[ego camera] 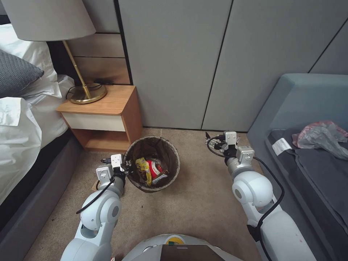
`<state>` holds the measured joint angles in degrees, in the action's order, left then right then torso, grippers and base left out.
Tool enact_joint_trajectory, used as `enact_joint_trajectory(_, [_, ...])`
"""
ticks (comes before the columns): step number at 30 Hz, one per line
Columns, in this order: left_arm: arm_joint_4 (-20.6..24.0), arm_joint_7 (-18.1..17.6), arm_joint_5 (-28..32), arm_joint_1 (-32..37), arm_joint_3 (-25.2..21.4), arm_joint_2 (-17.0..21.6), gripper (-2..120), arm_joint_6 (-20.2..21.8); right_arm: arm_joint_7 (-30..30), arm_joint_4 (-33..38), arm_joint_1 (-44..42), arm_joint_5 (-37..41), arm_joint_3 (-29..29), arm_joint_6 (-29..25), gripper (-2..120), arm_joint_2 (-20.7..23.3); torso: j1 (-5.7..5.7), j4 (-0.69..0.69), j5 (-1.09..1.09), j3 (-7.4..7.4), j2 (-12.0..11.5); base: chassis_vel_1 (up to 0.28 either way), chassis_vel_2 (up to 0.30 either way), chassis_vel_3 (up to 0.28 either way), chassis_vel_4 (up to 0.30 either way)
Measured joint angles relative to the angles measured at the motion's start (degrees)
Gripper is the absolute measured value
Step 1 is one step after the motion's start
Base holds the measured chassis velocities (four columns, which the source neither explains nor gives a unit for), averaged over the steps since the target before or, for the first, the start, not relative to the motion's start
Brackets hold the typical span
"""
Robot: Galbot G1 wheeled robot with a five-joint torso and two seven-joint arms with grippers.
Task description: Pick up the trash bin, then pick up the garbage from the floor and place it into the trash bin.
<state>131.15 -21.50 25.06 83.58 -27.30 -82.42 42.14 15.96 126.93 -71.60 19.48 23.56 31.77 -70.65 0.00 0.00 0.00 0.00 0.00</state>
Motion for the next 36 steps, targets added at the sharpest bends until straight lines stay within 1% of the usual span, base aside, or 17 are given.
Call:
enact_joint_trajectory(8, [0.2, 0.0, 0.0, 0.3, 0.0, -0.1, 2, 0.0, -0.4, 0.2, -0.4, -1.1, 0.0, -0.2, 100, 0.0, 0.0, 0.0, 0.0, 0.0, 0.0, 0.006, 0.003, 0.003, 0.002])
enact_joint_trajectory(30, [-0.4, 0.1, 0.3, -0.2, 0.1, 0.0, 2, 0.0, -0.7, -0.6, 0.5, -1.2, -0.4, -0.3, 100, 0.3, 0.0, 0.0, 0.0, 0.01, 0.0, 0.0, 0.0, 0.0, 0.0])
enact_joint_trajectory(36, [-0.5, 0.1, 0.4, -0.3, 0.1, 0.0, 2, 0.0, -0.7, -0.6, 0.7, -1.1, -0.4, -0.3, 100, 0.4, 0.0, -0.01, 0.0, 0.01, 0.0, 0.045, 0.049, 0.057, 0.052])
